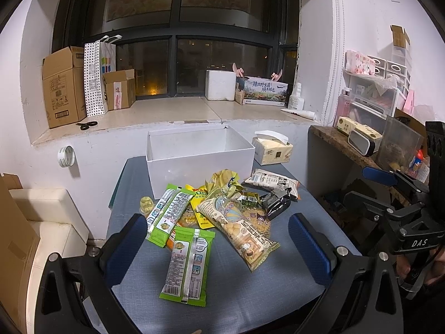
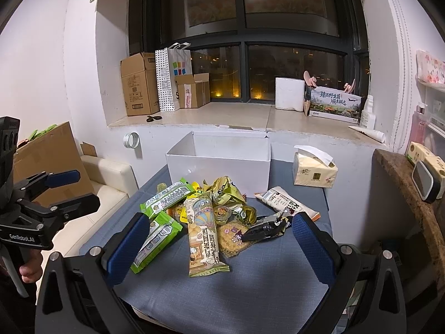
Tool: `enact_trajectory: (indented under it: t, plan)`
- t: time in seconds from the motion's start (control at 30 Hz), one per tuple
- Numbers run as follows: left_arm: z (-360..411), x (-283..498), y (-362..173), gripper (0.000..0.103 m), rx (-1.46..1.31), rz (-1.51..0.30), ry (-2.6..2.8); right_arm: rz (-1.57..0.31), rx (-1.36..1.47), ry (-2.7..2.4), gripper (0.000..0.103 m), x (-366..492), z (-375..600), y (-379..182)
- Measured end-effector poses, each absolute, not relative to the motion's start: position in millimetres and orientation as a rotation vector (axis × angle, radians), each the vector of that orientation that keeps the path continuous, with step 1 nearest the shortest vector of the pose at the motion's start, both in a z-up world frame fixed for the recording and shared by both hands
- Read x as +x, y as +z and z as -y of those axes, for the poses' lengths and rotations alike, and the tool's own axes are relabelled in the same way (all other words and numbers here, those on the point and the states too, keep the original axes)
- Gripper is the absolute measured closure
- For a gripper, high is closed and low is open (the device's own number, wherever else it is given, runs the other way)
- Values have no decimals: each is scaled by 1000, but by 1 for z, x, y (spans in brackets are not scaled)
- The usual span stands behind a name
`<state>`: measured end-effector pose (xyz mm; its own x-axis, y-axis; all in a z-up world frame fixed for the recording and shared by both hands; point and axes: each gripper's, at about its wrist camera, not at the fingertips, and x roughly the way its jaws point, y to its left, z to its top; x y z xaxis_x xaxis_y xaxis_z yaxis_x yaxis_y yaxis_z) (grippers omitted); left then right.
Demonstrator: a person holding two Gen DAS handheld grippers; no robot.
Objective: Organize snacks
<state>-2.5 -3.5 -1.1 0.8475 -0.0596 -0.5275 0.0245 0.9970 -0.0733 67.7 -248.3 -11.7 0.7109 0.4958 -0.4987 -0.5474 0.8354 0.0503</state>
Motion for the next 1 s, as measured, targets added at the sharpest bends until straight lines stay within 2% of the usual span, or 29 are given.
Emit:
enact_trajectory:
  t: [1.0]
  plan:
    - [4, -2, -4, 0, -66, -567, -47, -546, -109, 579, 0, 85, 250, -21]
